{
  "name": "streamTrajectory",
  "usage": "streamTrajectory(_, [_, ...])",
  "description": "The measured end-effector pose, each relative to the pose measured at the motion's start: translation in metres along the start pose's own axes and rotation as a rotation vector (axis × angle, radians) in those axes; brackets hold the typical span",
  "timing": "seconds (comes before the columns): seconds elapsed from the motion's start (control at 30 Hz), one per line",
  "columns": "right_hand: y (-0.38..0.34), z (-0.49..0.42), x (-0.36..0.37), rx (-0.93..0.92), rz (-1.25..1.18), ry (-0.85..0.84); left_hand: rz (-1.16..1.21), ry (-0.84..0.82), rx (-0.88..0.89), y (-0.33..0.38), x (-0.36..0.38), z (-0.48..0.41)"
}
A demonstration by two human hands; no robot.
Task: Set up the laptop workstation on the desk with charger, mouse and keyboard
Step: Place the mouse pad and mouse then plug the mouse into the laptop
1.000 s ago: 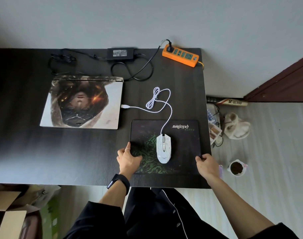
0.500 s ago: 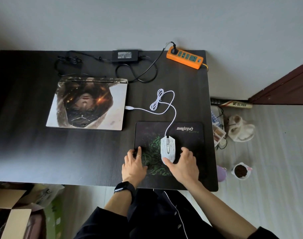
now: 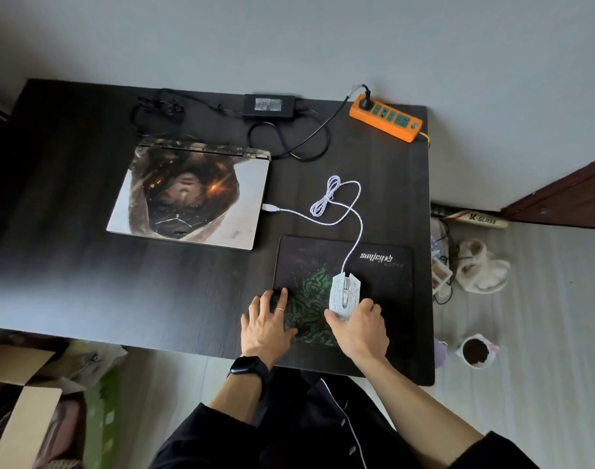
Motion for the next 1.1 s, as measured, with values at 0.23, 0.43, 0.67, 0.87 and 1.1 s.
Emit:
streamTrajectory(0.23, [0.001,-0.002,0.004,-0.023,-0.013,-0.007,0.001,0.002,0.001,0.0,0.001,0.0])
streamTrajectory(0.43, [0.003,-0.003,0.006,-0.035,-0.041,-0.03,0.005,-0.009,-0.009,0.002,0.001,0.002])
streamTrajectory(0.67, [0.013,-0.007,0.009,-0.096,-0.05,-0.004,0.014,-0.018,-0.006,0.004,0.001,0.003])
streamTrajectory(0.87, [0.016,-0.008,0.013,-0.155,-0.074,0.044,0.033,-0.006,0.007,0.0,0.005,0.003])
streamTrajectory(1.1, [0.032,-0.003,0.007,-0.177,0.061,-0.103,0.101,-0.028,0.029,-0.007,0.017,0.019])
Point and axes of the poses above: each hand's wrist, its own z-axis away from the middle knuckle, its own x-axis out of the palm, y = z × x, the point moved 1 cm from there along -z, towards the middle knuckle, and after that the axes turned 6 degrees about x, right-handed, at the moved point
